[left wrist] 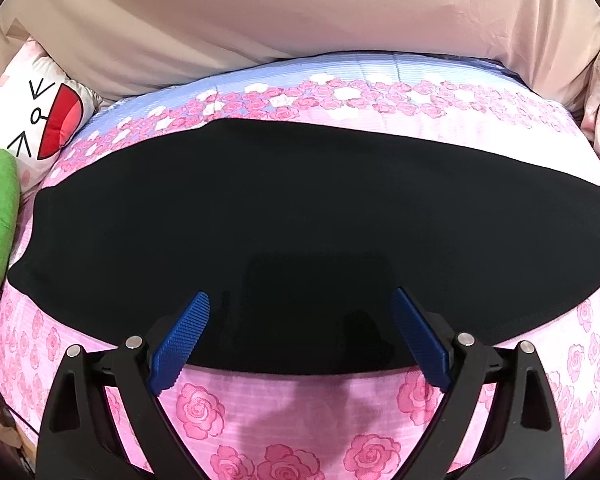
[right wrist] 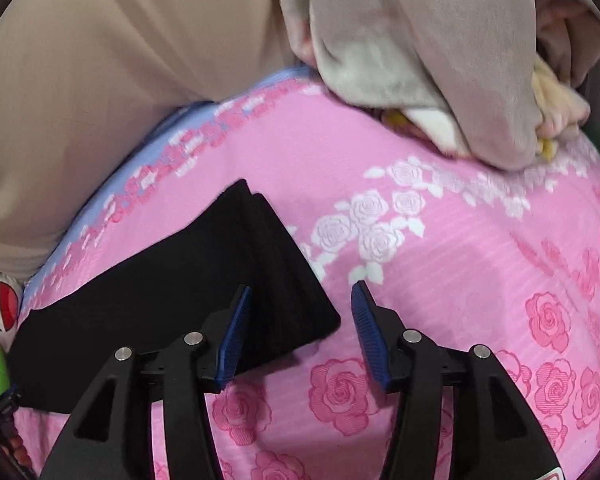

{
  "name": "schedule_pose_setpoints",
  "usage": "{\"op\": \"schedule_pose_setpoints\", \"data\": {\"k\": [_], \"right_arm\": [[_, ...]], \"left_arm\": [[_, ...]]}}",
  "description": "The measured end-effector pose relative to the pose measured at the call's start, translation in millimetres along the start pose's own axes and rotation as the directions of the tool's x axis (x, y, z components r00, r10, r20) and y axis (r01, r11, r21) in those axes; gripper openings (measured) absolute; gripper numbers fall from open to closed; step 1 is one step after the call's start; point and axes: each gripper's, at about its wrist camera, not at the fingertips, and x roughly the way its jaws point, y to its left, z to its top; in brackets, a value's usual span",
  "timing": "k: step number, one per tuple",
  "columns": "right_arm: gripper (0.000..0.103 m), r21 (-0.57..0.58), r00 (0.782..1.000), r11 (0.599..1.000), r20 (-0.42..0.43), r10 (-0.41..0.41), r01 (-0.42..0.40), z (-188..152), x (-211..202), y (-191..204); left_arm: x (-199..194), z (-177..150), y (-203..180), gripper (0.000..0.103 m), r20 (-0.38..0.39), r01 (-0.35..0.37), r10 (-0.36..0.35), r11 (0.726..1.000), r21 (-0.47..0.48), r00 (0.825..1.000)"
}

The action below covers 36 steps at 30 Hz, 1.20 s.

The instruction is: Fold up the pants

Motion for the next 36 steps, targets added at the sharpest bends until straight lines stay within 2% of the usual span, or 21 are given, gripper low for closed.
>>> {"op": "schedule_pose_setpoints", "data": {"k": [3,4,7,10,12,14,17,21,23,24,25,27,28,29,30,32,33,35,36], "right_arm": [[0.021,0.004,1.000,1.000,-0.019,0.008,-0.008,0.7,5.7,3.5],[0.018,0.028,0.999,0.999,-0.030,0.035,-0.034,1.7,5.8,4.7],[0.017,0.032,0.998,0.998,0.014,0.058,-0.059,3.8,-9.7,27.7],[0.017,-0.050,0.982,0.983,0.055,0.178,-0.176,6.9,-37.5,93.4],[0.017,-0.162,0.967,0.957,0.041,0.251,-0.242,6.0,-47.5,161.5],[0.018,-0.257,0.942,0.909,-0.021,0.334,-0.328,-3.3,-45.9,234.3],[0.019,-0.354,0.906,0.834,-0.140,0.399,-0.423,-32.1,-25.9,328.7],[0.020,-0.413,0.861,0.759,-0.323,0.394,-0.503,-93.9,28.5,424.5],[0.033,-0.446,0.849,0.734,-0.389,0.357,-0.513,-124.8,55.8,449.6],[0.036,-0.480,0.862,0.726,-0.383,0.331,-0.492,-138.3,62.9,456.4],[0.038,-0.511,0.882,0.722,-0.331,0.335,-0.466,-142.2,57.7,457.6],[0.038,-0.507,0.884,0.725,-0.299,0.360,-0.467,-138.4,32.9,449.9],[0.042,-0.486,0.885,0.740,-0.267,0.381,-0.465,-131.3,17.2,437.9],[0.048,-0.473,0.897,0.763,-0.203,0.393,-0.441,-121.2,-5.9,417.5],[0.058,-0.470,0.916,0.788,-0.150,0.373,-0.398,-110.9,-19.6,398.8],[0.063,-0.457,0.962,0.851,-0.044,0.268,-0.258,-94.3,-42.7,357.1],[0.064,-0.442,0.975,0.872,-0.026,0.223,-0.211,-87.9,-46.7,338.7],[0.064,-0.350,0.987,0.923,-0.038,0.156,-0.159,-74.4,-42.3,297.2],[0.064,-0.299,0.987,0.941,-0.057,0.149,-0.159,-71.3,-37.2,283.2]], "left_arm": [[-6.9,-5.4,6.1,0.090,0.012,0.018,-0.018,1.000,-0.006,1.000],[-9.1,-6.6,9.0,0.090,0.017,0.019,-0.019,1.000,-0.009,1.000],[-16.1,-11.2,28.7,0.090,0.032,0.020,-0.019,0.999,-0.038,0.999],[-19.4,-15.6,52.5,0.090,0.043,0.018,-0.015,0.997,-0.070,0.999],[-20.3,-18.0,64.8,0.090,0.049,0.013,-0.009,0.996,-0.088,0.999],[-22.4,-21.3,79.1,0.090,0.057,0.015,-0.008,0.994,-0.111,0.998],[-26.8,-25.2,100.4,0.090,0.070,0.030,-0.020,0.989,-0.143,0.997],[-31.7,-31.3,129.9,0.090,0.084,0.022,-0.007,0.983,-0.185,0.996],[-31.0,-35.7,147.9,0.090,0.081,0.009,0.009,0.977,-0.211,0.997],[-30.2,-37.6,154.5,0.090,0.078,0.003,0.015,0.975,-0.223,0.997],[-28.9,-39.8,164.5,0.090,0.073,-0.004,0.022,0.971,-0.240,0.997],[-27.5,-45.8,187.4,0.090,0.065,-0.016,0.036,0.959,-0.285,0.997],[-26.7,-48.9,197.5,0.090,0.063,-0.020,0.041,0.953,-0.304,0.997],[-25.3,-51.9,208.9,0.090,0.061,-0.025,0.047,0.944,-0.329,0.997],[-23.2,-54.1,218.4,0.090,0.060,-0.028,0.053,0.936,-0.351,0.997],[-15.6,-58.9,247.5,0.090,0.058,-0.022,0.052,0.904,-0.427,0.997],[-11.6,-59.8,258.1,0.090,0.055,-0.012,0.041,0.890,-0.456,0.998],[0.5,-60.6,289.4,0.090,0.057,0.027,0.005,0.837,-0.546,0.998],[6.9,-60.2,302.4,0.090,0.047,0.030,-0.003,0.808,-0.588,0.999]]}}
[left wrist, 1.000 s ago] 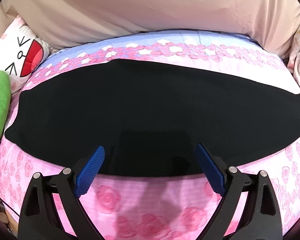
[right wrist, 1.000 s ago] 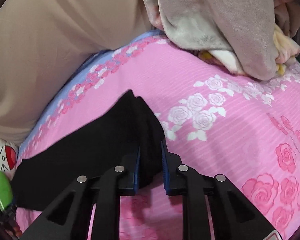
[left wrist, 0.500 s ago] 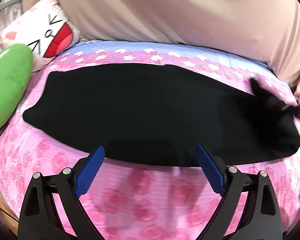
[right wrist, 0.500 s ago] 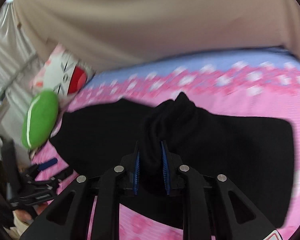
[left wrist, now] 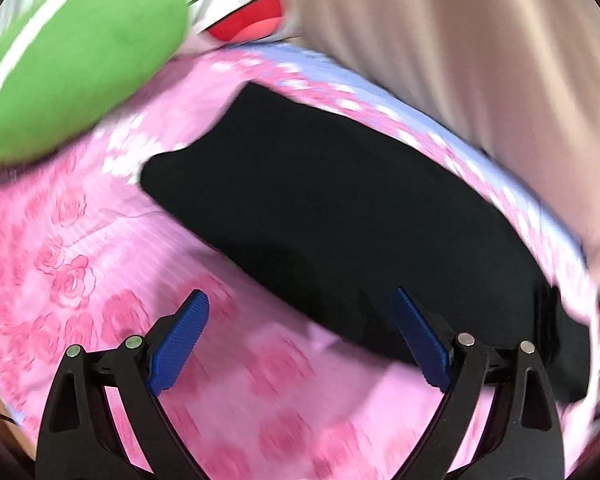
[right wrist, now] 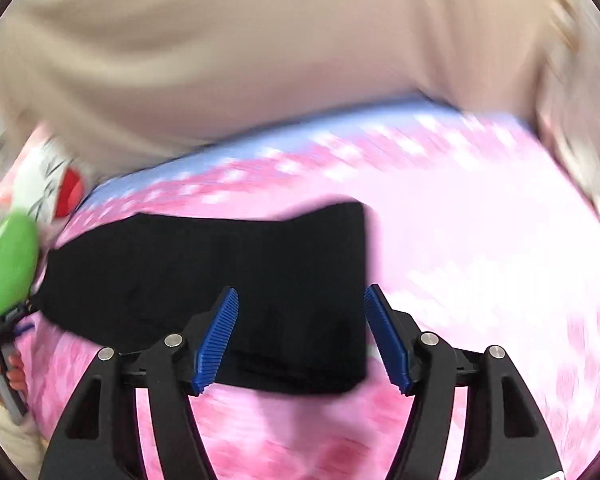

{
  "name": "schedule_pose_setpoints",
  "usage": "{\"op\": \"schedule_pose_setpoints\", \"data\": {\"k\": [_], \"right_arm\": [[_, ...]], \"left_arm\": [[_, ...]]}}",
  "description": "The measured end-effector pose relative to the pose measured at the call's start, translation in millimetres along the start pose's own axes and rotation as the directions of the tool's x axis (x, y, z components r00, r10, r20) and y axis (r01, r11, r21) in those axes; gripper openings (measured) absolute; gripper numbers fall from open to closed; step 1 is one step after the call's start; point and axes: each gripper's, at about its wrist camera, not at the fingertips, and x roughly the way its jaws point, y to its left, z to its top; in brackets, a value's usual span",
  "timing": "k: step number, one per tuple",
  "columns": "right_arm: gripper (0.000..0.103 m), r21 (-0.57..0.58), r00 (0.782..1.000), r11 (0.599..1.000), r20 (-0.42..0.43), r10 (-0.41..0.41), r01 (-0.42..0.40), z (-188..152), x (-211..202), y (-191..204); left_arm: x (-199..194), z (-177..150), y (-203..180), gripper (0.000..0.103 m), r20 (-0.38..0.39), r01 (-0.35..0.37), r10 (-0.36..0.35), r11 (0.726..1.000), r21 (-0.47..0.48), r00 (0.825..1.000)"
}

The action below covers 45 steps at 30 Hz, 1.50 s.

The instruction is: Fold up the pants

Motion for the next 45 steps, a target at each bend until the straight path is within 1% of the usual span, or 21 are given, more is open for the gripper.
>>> {"op": "schedule_pose_setpoints", "data": {"k": [4,6,7,9,10,11,12,14,15,22,27,29,31,33,34,36,37,39,41,43,45], "right_arm": [[0.065,0.137,0.995,0.989,-0.067,0.070,-0.060,-15.4,21.1,-33.3],[0.066,0.163,0.989,0.983,-0.109,0.099,-0.081,-23.6,39.3,-32.1],[0.072,0.175,0.987,0.981,-0.116,0.109,-0.087,-26.0,45.7,-30.2],[0.074,0.165,0.989,0.980,-0.083,0.125,-0.110,-25.8,52.5,-15.5],[0.069,0.165,0.989,0.980,-0.072,0.125,-0.112,-24.3,55.2,-11.8],[0.062,0.167,0.988,0.979,-0.072,0.133,-0.120,-23.9,59.0,-9.6],[0.037,0.169,0.989,0.979,-0.070,0.131,-0.118,-24.0,60.9,-7.7],[0.025,0.213,0.985,0.965,-0.056,0.166,-0.151,-21.7,63.6,-11.7],[0.021,0.214,0.985,0.965,-0.051,0.166,-0.152,-20.5,61.0,-11.4],[0.015,0.164,0.987,0.973,0.009,0.163,-0.162,-2.1,-4.3,-27.7],[0.015,0.186,0.999,0.982,0.033,0.028,-0.034,-13.0,-61.3,-84.9],[0.016,0.220,1.000,0.975,0.025,-0.018,0.012,-30.6,-76.6,-117.1],[0.024,0.253,0.998,0.965,-0.031,-0.055,0.061,-52.1,-72.1,-147.7],[0.037,0.230,0.976,0.949,-0.077,-0.202,0.215,-64.7,-68.5,-158.0],[0.039,0.212,0.958,0.934,-0.029,-0.286,0.286,-68.6,-79.7,-154.0],[0.046,0.146,0.940,0.938,0.089,-0.329,0.314,-68.1,-102.0,-130.8],[0.052,0.092,0.942,0.950,0.130,-0.309,0.299,-66.5,-109.7,-113.8],[0.053,-0.059,0.971,0.979,0.147,-0.187,0.198,-64.9,-111.3,-71.7],[0.055,-0.188,0.995,0.980,0.087,-0.053,0.068,-70.6,-93.1,-28.2],[0.055,-0.261,0.999,0.965,0.016,0.038,-0.032,-79.6,-69.7,3.6],[0.052,-0.334,0.999,0.941,-0.039,0.035,-0.046,-88.3,-39.9,27.3]], "left_arm": [[22.4,29.1,36.6,0.090,-0.001,0.012,-0.012,0.989,-0.149,1.000],[28.0,37.9,37.9,0.090,0.007,0.000,0.001,0.991,-0.134,1.000],[32.4,43.4,39.0,0.090,0.011,-0.004,0.006,0.991,-0.135,1.000],[38.0,49.4,38.7,0.090,0.031,-0.012,0.017,0.991,-0.136,0.999],[41.6,53.9,36.7,0.088,0.045,-0.021,0.028,0.991,-0.128,0.999],[43.4,55.2,33.7,0.080,0.052,-0.035,0.041,0.993,-0.117,0.998],[45.3,57.0,28.5,0.060,0.058,-0.069,0.074,0.993,-0.092,0.996],[53.2,65.0,28.4,0.024,0.045,-0.041,0.044,0.996,-0.079,0.998],[53.4,66.8,29.8,0.018,0.036,-0.010,0.013,0.995,-0.098,0.999],[-2.8,60.4,7.7,0.016,0.053,0.075,-0.072,0.995,-0.061,0.996],[-20.5,16.6,-27.0,0.017,-0.063,0.176,-0.175,0.984,0.002,0.982],[-18.6,-10.0,-44.7,0.017,-0.105,0.160,-0.154,0.986,0.045,0.982],[-13.4,-35.7,-58.6,0.018,-0.114,0.090,-0.079,0.991,0.096,0.990],[-11.7,-47.5,-63.6,0.023,-0.081,0.008,0.003,0.992,0.126,0.997],[-14.6,-49.5,-64.5,0.024,-0.064,-0.024,0.032,0.992,0.123,0.997],[-24.2,-48.0,-61.9,0.027,-0.051,-0.045,0.050,0.995,0.087,0.997],[-35.5,-47.0,-60.9,0.027,-0.023,-0.070,0.072,0.995,0.069,0.997],[-50.7,-49.4,-60.5,0.027,0.018,-0.095,0.094,0.993,0.070,0.995],[-66.2,-51.8,-68.7,0.027,0.064,-0.129,0.123,0.987,0.095,0.990],[-82.7,-58.1,-80.6,0.029,0.121,-0.162,0.145,0.976,0.143,0.982],[-97.4,-63.9,-92.6,0.036,0.174,-0.196,0.163,0.962,0.192,0.971]]}}
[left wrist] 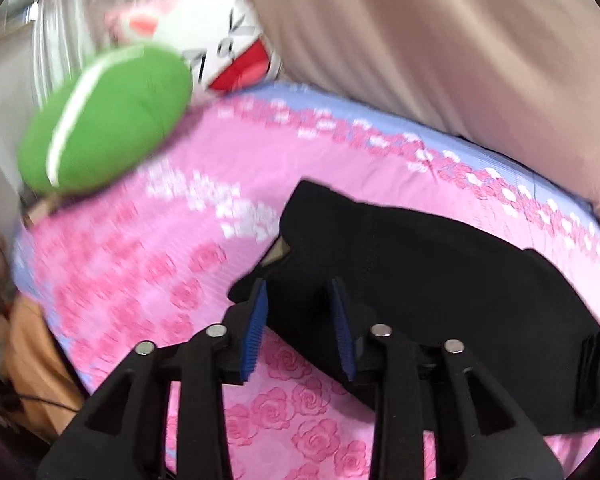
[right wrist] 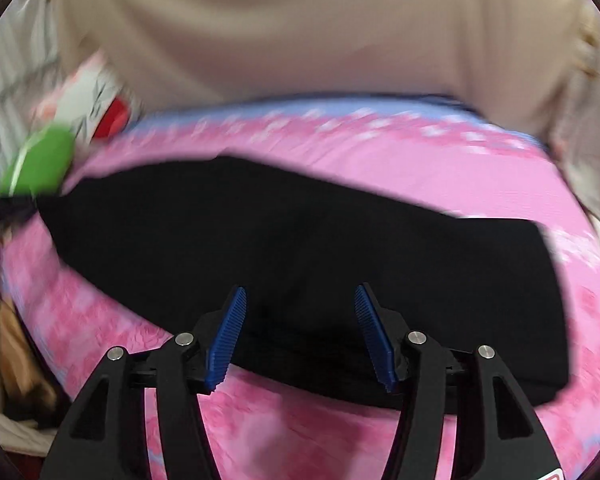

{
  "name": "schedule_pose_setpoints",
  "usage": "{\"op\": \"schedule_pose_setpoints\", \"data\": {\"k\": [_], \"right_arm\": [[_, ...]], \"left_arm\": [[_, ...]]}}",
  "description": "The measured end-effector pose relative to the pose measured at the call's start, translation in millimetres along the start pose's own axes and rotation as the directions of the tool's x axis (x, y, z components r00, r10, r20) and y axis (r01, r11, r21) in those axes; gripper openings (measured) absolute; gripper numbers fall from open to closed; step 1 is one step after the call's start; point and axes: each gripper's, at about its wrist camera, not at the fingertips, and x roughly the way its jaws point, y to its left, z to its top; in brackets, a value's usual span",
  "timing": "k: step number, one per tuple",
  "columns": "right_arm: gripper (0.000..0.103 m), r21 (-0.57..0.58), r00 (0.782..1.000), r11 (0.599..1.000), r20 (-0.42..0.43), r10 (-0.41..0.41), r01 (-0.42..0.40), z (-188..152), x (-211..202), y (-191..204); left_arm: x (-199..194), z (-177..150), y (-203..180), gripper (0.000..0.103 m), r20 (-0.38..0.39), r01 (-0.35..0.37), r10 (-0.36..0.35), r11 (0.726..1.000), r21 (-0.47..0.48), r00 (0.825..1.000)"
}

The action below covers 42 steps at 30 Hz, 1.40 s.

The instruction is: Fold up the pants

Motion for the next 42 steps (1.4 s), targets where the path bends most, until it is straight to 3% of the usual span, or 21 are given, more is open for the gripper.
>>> {"op": "schedule_pose_setpoints", "data": {"k": [1,4,6,11,13,15,17,19,21,24,26,27,28,29,30,33,35,36,38,42], "right_arm": [[0.036,-0.007,1.000,1.000,-0.014,0.000,0.000,-0.3,7.4,1.2],[0.010,0.092,0.999,0.994,-0.009,0.054,-0.052,1.5,21.3,-14.2],[0.008,0.154,0.996,0.984,-0.002,0.089,-0.087,11.1,17.1,-20.5],[0.008,0.121,0.990,0.985,0.077,0.117,-0.126,42.1,-3.9,16.5],[0.010,0.119,0.988,0.981,0.054,0.147,-0.152,43.8,10.7,27.6],[0.010,0.063,0.992,0.992,-0.055,0.115,-0.112,31.6,49.7,43.4],[0.019,0.058,0.994,0.992,-0.004,0.109,-0.108,30.3,39.2,46.3],[0.046,0.043,0.995,0.995,0.022,0.093,-0.094,33.9,19.6,44.6],[0.064,-0.003,0.996,0.998,0.058,0.067,-0.067,36.0,-1.4,46.7],[0.064,-0.040,0.998,0.997,0.003,0.060,-0.060,32.6,5.1,52.5],[0.048,-0.062,0.997,0.997,-0.066,0.037,-0.041,27.6,28.1,59.5],[0.026,-0.077,0.995,0.997,-0.097,0.000,-0.008,24.3,41.6,62.2],[0.021,-0.087,0.996,0.996,-0.084,-0.041,0.034,22.9,48.9,61.5],[0.017,-0.062,0.997,0.998,-0.076,-0.034,0.029,26.7,48.8,60.8],[0.014,-0.035,0.997,0.999,-0.077,-0.029,0.026,31.6,46.9,59.6],[0.013,-0.026,0.998,0.999,-0.048,-0.034,0.033,50.2,42.2,68.8],[0.016,-0.038,0.997,0.999,-0.079,0.004,-0.007,53.9,55.0,78.6],[0.019,-0.050,0.993,0.999,-0.114,0.008,-0.014,51.7,66.1,81.3],[0.029,-0.041,0.997,0.999,-0.080,-0.010,0.007,50.1,64.8,84.6],[0.047,0.036,0.997,0.996,-0.007,0.080,-0.080,52.6,33.1,76.2]], "left_arm": [[-8.8,0.8,-4.8,0.038,0.027,0.004,-0.005,1.000,0.030,1.000],[-19.7,1.0,-15.9,0.045,0.032,0.066,-0.068,0.995,0.071,0.997],[-15.0,-2.3,-28.9,0.048,0.005,0.112,-0.113,0.989,0.102,0.994],[3.7,-14.0,-60.2,0.048,-0.058,0.180,-0.173,0.973,0.144,0.983],[11.2,-19.6,-69.3,0.048,-0.089,0.207,-0.195,0.966,0.155,0.977],[20.7,-25.2,-73.9,0.048,-0.126,0.226,-0.208,0.963,0.147,0.970],[29.2,-28.7,-68.3,0.048,-0.162,0.233,-0.211,0.963,0.132,0.964],[33.5,-30.0,-54.5,0.049,-0.172,0.231,-0.211,0.967,0.111,0.962],[36.5,-29.8,-38.8,0.056,-0.162,0.211,-0.194,0.973,0.095,0.967],[41.6,-29.2,-27.9,0.057,-0.159,0.193,-0.178,0.977,0.085,0.971],[43.0,-27.4,-25.3,0.058,-0.154,0.180,-0.167,0.980,0.079,0.974],[42.7,-26.4,-23.3,0.058,-0.154,0.189,-0.177,0.979,0.069,0.972],[41.5,-24.4,-20.0,0.059,-0.153,0.193,-0.182,0.979,0.060,0.971],[39.6,-22.9,-16.2,0.061,-0.147,0.194,-0.186,0.980,0.048,0.972],[37.7,-21.3,-11.9,0.070,-0.140,0.194,-0.187,0.980,0.040,0.972],[36.1,-15.8,8.5,0.079,-0.116,0.182,-0.181,0.983,-0.002,0.977],[45.4,-11.9,23.1,0.079,-0.122,0.178,-0.185,0.982,-0.063,0.975],[52.6,-10.2,28.7,0.079,-0.132,0.183,-0.195,0.978,-0.098,0.972],[68.0,-8.3,37.8,0.079,-0.162,0.190,-0.215,0.969,-0.159,0.963],[86.5,-7.0,42.5,0.080,-0.177,0.169,-0.207,0.964,-0.205,0.962]]}}
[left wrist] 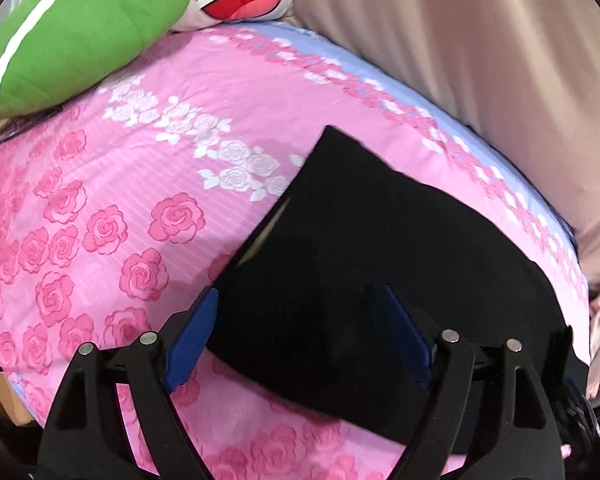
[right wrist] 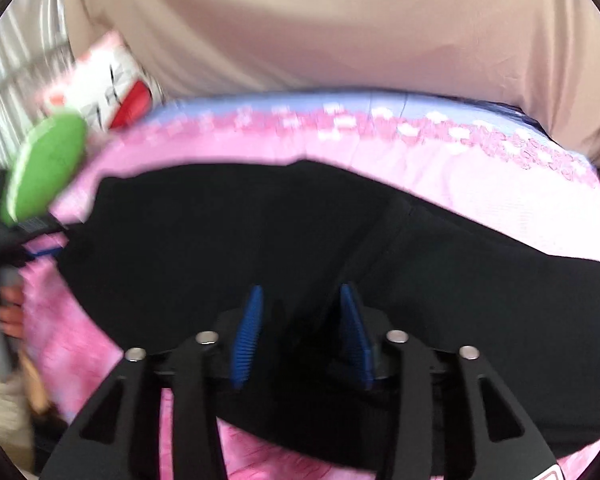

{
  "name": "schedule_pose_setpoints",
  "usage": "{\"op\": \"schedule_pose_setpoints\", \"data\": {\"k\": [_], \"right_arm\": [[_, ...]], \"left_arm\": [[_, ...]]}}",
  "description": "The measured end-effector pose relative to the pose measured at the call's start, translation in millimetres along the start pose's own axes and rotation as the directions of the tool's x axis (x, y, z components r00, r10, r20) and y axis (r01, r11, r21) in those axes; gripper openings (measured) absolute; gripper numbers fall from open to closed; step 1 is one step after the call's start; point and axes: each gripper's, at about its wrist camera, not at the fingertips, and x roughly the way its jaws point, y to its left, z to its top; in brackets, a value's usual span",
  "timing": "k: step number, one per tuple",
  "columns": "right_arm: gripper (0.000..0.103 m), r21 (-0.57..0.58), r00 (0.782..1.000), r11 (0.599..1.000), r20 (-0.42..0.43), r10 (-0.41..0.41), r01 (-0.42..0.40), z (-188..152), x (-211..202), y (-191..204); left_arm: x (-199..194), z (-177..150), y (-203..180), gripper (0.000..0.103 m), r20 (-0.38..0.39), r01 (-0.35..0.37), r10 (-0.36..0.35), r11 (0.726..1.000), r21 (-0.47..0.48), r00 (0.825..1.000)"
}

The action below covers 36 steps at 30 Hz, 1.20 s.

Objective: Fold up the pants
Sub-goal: 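Grasp the folded pants edge with the left gripper and lift it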

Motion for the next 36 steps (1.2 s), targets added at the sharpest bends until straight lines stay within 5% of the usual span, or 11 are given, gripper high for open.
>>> {"op": "schedule_pose_setpoints", "data": {"k": [1,3,6,12,17,20,23,26,28,31,36], "right_arm": [[0.052,0.020,1.000,1.000,0.016,-0.003,0.003,0.2,-10.0,-6.5],[0.063,0.063,0.998,0.997,0.055,-0.037,0.033,-0.3,-26.3,-19.6],[0.064,0.150,0.992,0.986,0.096,-0.086,0.071,-6.5,-49.4,-46.9],[0.064,0.246,0.979,0.961,0.130,-0.158,0.122,-18.6,-76.5,-87.8],[0.066,0.321,0.972,0.942,0.173,-0.159,0.097,-21.3,-86.7,-116.2],[0.066,0.343,0.979,0.937,0.154,-0.130,0.071,-26.2,-78.8,-126.2],[0.066,0.344,0.985,0.935,0.112,-0.130,0.084,-35.2,-74.3,-131.4],[0.066,0.311,0.986,0.943,0.072,-0.152,0.123,-42.0,-70.9,-129.6],[0.067,0.266,0.986,0.954,0.062,-0.157,0.136,-40.1,-67.6,-121.5],[0.072,0.245,0.996,0.969,0.091,-0.007,-0.015,-24.2,-59.2,-103.9],[0.081,0.241,0.977,0.947,0.065,0.203,-0.213,15.4,-10.5,-72.2]], "left_arm": [[1.4,1.0,-3.2,0.079,0.016,-0.005,0.005,1.000,0.007,1.000],[6.5,3.3,-14.1,0.033,0.036,-0.055,0.053,0.997,0.056,0.998],[15.2,11.6,-24.9,0.021,0.013,-0.037,0.036,0.997,0.069,0.999],[-45.8,19.7,-103.8,0.019,0.114,0.080,-0.107,0.972,0.222,0.988],[-96.0,-32.7,-235.8,0.022,0.084,0.227,-0.305,0.840,0.492,0.949],[-65.9,-80.9,-296.6,0.037,-0.026,0.234,-0.274,0.762,0.605,0.961],[-56.3,-108.9,-303.9,0.047,-0.128,0.309,-0.293,0.735,0.604,0.947],[-79.6,-106.1,-279.1,0.073,-0.049,0.277,-0.312,0.750,0.600,0.949],[-96.0,-91.6,-252.2,0.078,0.071,0.176,-0.269,0.786,0.593,0.960],[-99.7,-65.7,-206.7,0.083,0.173,0.038,-0.150,0.850,0.525,0.973],[-86.2,-41.8,-141.4,0.083,0.143,0.010,-0.067,0.930,0.368,0.987]]}}
